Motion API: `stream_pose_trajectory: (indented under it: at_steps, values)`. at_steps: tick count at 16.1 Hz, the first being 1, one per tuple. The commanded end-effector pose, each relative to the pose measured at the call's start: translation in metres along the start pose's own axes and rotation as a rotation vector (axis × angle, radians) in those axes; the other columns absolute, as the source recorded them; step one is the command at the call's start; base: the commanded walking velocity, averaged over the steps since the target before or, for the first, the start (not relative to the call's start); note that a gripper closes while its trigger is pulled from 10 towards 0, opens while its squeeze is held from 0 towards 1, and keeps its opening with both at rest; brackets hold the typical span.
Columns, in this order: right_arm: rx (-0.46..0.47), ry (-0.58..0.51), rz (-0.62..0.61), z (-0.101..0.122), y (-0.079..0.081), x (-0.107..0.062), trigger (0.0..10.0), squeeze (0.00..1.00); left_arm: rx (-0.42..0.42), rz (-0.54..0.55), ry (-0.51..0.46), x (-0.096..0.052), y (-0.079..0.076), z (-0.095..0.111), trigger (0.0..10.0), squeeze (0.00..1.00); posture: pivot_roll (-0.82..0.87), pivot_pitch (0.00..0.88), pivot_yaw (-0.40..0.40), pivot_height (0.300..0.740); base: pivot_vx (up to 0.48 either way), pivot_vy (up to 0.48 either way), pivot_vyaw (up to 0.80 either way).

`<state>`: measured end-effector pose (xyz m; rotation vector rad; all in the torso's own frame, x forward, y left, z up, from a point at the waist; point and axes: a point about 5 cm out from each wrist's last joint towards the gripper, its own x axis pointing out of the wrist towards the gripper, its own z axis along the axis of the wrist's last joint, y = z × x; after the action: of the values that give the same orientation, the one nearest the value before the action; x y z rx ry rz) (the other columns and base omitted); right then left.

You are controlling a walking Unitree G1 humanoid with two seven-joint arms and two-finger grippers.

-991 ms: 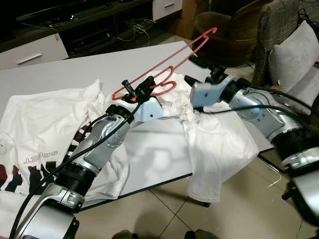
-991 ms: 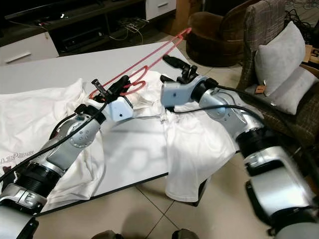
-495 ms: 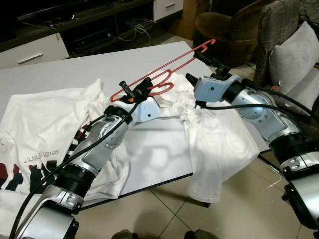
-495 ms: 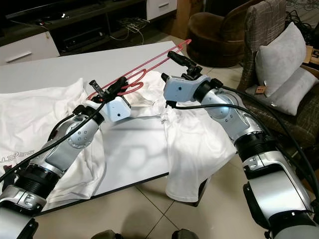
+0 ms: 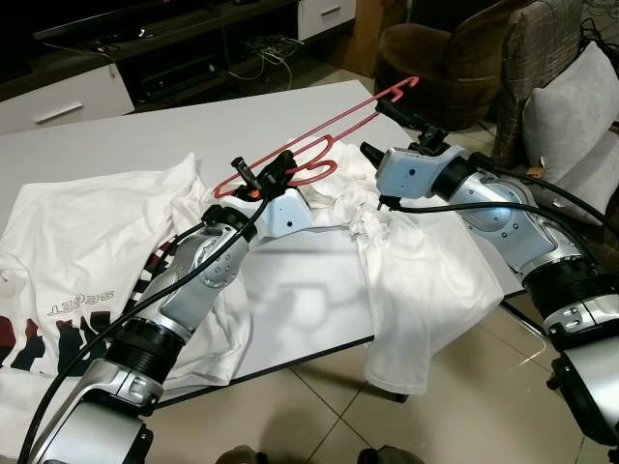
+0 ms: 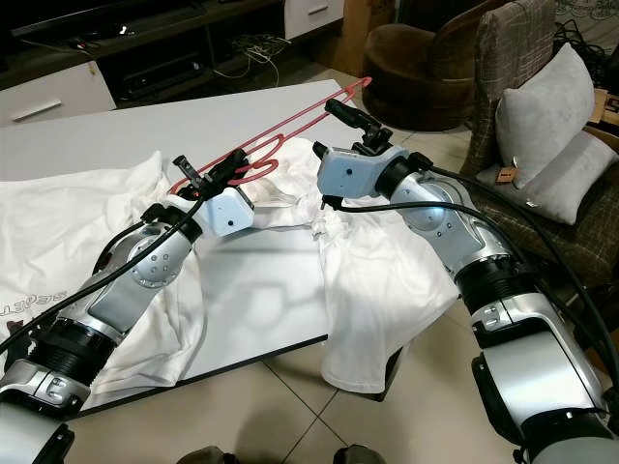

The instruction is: Hang hanger

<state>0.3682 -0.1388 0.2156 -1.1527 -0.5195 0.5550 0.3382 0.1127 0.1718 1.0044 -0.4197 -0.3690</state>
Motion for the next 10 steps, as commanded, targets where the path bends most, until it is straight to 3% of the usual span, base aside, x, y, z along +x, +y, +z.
stream_pose_trajectory:
  at_steps: [1,2,3,4,7,10]
  values:
    - [0.043,-0.006,-0.031,0.001,-0.009,-0.002,10.0,0.0,-0.005,-0.002,0.011,-0.001,0.002,-0.002,10.0,0.0,-0.02,0.0,0.014,0.736,0.0,0.0,0.0]
    - [0.172,-0.018,-0.078,0.0,-0.007,-0.009,10.0,0.0,-0.01,-0.016,0.015,-0.003,-0.002,-0.002,10.0,0.0,-0.03,0.0,0.006,0.736,0.0,0.0,0.0]
    - [0.368,-0.029,-0.154,-0.002,-0.003,-0.018,10.0,0.0,-0.019,-0.036,0.018,-0.005,-0.008,-0.001,10.0,0.0,-0.04,0.0,0.01,0.736,0.0,0.0,0.0]
    - [0.447,-0.026,-0.185,-0.003,0.0,-0.02,10.0,0.0,-0.023,-0.042,0.016,-0.006,-0.01,-0.001,10.0,0.0,-0.04,0.0,0.016,0.736,0.0,0.0,0.0]
    - [0.528,-0.014,-0.225,-0.004,0.006,-0.022,10.0,0.0,-0.029,-0.05,0.008,-0.004,-0.011,0.001,10.0,0.0,-0.04,0.0,0.027,0.736,0.0,0.0,0.0]
    - [0.65,-0.02,-0.304,-0.005,-0.004,-0.027,10.0,0.0,-0.027,-0.055,0.005,-0.003,-0.01,0.001,10.0,0.0,-0.05,0.0,0.034,0.736,0.0,0.0,0.0]
